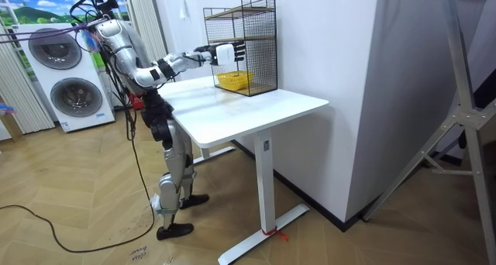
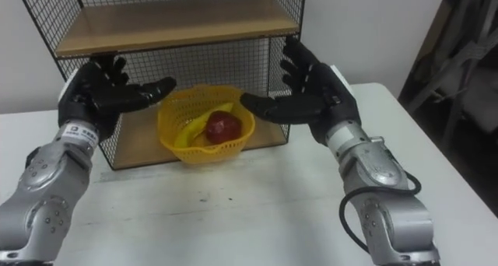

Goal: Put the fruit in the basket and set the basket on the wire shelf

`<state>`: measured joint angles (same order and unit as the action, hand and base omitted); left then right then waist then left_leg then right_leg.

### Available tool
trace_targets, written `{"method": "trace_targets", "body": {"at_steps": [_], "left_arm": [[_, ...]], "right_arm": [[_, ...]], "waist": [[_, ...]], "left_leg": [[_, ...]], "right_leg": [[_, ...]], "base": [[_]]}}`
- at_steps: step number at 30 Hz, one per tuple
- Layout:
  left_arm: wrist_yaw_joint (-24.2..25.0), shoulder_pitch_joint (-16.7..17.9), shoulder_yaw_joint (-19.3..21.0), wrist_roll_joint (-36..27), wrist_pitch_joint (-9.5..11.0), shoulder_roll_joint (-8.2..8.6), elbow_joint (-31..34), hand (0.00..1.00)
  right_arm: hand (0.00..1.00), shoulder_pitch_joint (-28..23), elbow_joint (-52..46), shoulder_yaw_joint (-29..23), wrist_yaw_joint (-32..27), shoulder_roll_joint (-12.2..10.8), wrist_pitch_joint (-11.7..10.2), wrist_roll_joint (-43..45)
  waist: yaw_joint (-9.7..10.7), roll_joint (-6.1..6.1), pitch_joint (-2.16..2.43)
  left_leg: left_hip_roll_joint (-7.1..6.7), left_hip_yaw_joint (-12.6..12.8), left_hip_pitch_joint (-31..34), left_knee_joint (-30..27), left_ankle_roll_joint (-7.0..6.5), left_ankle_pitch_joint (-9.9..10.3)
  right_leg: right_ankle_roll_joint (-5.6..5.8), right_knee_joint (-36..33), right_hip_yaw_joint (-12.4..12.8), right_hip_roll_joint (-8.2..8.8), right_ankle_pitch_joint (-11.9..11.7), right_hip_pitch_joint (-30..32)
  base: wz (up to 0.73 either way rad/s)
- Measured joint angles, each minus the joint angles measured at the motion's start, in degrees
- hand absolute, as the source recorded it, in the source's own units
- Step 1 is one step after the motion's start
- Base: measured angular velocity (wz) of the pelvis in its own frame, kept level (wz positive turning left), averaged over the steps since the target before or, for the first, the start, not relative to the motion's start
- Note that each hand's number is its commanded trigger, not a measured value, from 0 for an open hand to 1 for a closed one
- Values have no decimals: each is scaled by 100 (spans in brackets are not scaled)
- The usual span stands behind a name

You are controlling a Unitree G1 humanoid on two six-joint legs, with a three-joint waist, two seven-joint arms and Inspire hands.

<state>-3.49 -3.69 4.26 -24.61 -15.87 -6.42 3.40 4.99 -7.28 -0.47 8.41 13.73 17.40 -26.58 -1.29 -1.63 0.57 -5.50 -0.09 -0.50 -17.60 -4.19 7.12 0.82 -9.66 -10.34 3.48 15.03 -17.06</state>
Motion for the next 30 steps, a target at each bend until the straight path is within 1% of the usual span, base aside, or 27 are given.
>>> {"method": "trace_targets", "body": {"at_steps": [2, 4, 6, 8, 9, 11, 14, 16, 19, 21, 23, 27, 30], "left_arm": [[87, 269, 19, 4, -6, -6, 1, 0], [164, 391, 41, 2, -6, -18, 58, 0], [190, 555, 87, -84, -5, -58, 301, 0], [267, 847, 218, -344, 27, -122, 705, 0], [275, 922, 245, -388, 48, -143, 784, 0], [297, 1174, 292, -407, 121, -242, 966, 0], [302, 1387, 403, -462, 121, -266, 1082, 0], [374, 1475, 450, -498, 121, -288, 1139, 0], [587, 1623, 572, -501, 120, -383, 1319, 0], [676, 1719, 691, -504, 121, -384, 1474, 0], [751, 1757, 751, -506, 124, -385, 1534, 0], [797, 1780, 807, -520, 125, -385, 1538, 0], [803, 1783, 836, -517, 127, -385, 1565, 0]], "right_arm": [[0, -93, -160, -225, 92, -1, 0, -27], [0, -145, -262, -386, 100, -3, -2, -59], [0, -199, -313, -433, 113, -3, -26, -62], [0, -358, -405, -530, 114, -2, -28, -63], [0, -419, -437, -555, 108, 3, -31, -63], [0, -616, -482, -636, 102, 16, -44, -66], [0, -813, -483, -739, 80, 16, -46, -85], [0, -858, -483, -776, 43, 16, -46, -120], [0, -945, -600, -869, 50, 17, -46, -137], [0, -1043, -742, -946, 50, 17, -50, -137], [0, -1109, -794, -988, 54, 18, -97, -139], [0, -1356, -956, -994, 82, 34, -123, -151], [0, -1489, -1022, -995, 104, 82, -123, -197]], "waist": [[6, 2, -2], [6, 5, -1], [-3, 7, -4], [-12, 22, -13], [-12, 22, -13], [-29, 31, -9], [-38, 38, -17], [-47, 39, -24], [-53, 40, -25], [-53, 52, -29], [-49, 75, -47], [-50, 80, -45], [-54, 72, -26]], "left_leg": [[12, 1, 35, -25, 0, 0], [11, 4, 71, -32, 0, 0], [39, 14, 92, -35, 0, 0], [61, 61, 93, -32, 1, 1], [62, 61, 92, -32, 2, 1], [67, 68, 85, -36, 6, 4], [69, 74, 87, -36, 6, 4], [66, 77, 107, -11, 11, 7], [74, 80, 137, -2, 11, 7], [73, 75, 174, 6, 9, 6], [74, 76, 185, 33, 12, 1], [72, 67, 193, 55, 21, -4], [72, 67, 217, 91, 30, -13]], "right_leg": [[1, 5, 0, 0, 0, 35], [3, 0, -3, -2, -5, 72], [-2, -1, 2, -8, -23, 94], [-6, 0, 5, -9, -34, 104], [-6, 0, 5, -9, -34, 103], [-7, 5, 4, -12, -33, 93], [-7, 6, 3, -17, -32, 90], [-5, 7, -3, -19, -31, 110], [-5, 13, 0, -18, -31, 147], [-5, 14, 1, -18, -31, 182], [-6, 11, 1, -18, -32, 204], [-12, 17, -4, -21, -28, 222], [-15, 8, -1, -16, -27, 274]], "base": [[0], [0], [-2], [-6], [-3], [0], [0], [0], [0], [0], [0], [0], [-1]]}}
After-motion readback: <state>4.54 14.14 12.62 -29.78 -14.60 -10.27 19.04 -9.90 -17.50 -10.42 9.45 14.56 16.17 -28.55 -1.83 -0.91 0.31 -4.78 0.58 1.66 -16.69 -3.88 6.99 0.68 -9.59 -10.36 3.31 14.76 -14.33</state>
